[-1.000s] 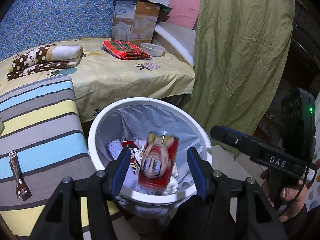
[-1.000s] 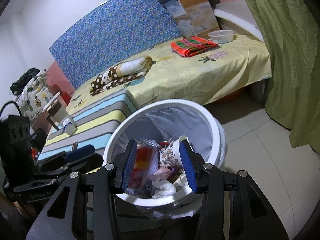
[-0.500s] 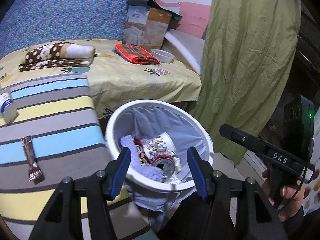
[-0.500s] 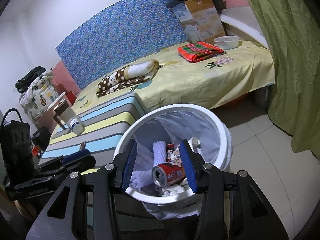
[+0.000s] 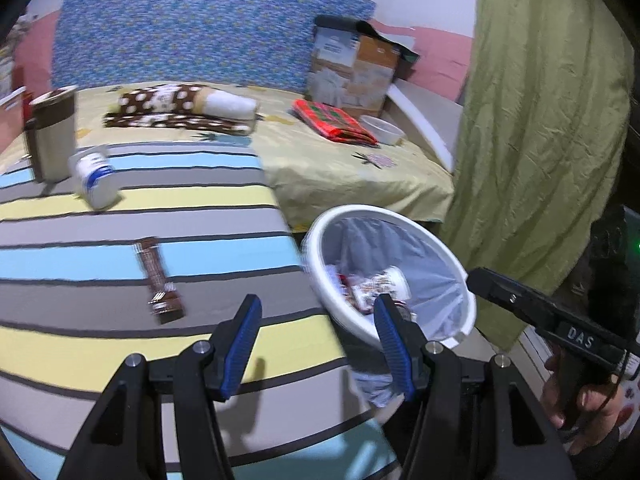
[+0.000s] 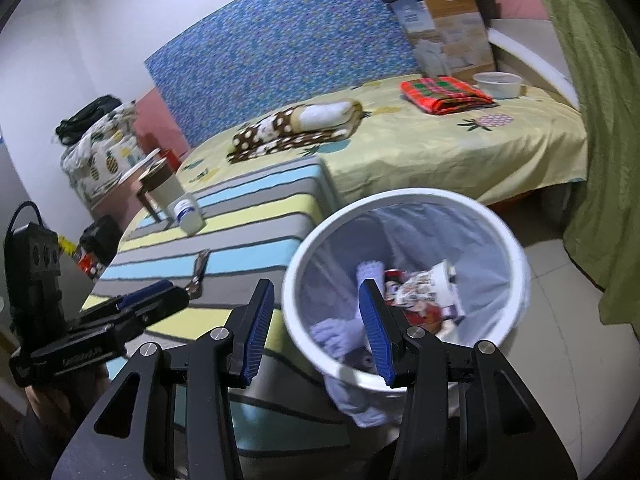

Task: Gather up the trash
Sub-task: 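Withdraw both open tools from the bin, then move both open tools over the blanket toward the wrapper and yogurt cup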

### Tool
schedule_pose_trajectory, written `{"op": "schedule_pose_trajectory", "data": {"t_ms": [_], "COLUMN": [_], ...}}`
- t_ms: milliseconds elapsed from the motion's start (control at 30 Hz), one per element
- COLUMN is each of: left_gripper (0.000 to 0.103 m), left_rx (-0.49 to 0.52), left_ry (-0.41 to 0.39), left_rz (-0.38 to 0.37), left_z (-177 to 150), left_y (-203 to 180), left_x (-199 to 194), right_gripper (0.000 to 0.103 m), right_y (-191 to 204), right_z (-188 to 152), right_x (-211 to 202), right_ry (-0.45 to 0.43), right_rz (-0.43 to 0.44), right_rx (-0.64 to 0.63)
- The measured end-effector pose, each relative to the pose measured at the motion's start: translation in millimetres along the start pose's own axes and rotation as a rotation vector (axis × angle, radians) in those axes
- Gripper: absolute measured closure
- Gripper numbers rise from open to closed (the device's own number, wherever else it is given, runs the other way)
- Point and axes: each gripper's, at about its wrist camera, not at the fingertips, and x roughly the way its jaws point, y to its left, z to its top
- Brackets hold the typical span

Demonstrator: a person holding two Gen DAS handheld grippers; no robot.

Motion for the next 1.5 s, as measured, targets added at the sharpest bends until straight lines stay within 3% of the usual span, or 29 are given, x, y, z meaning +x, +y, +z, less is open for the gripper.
{"op": "schedule_pose_trajectory", "data": {"t_ms": [467, 1500], "left_gripper": [0.043, 0.043], "left_rx": [-0.089, -0.144], "left_ry": [-0.031, -0.058], "left_rz": [0.185, 0.366], "left_z": [-14.4, -28.0], "left_y": [52.3, 104.9], "left_x": [-22.7, -50.2], "right_gripper": [0.057, 0.057], "right_y": [44.9, 108.4], "right_z": [-9.9, -18.1], "right_x": [26.2, 66.5], "right_ry": [0.087, 0.239], "right_rz": [0.076, 0.091], "right_rx": [-0.097, -0.277]}}
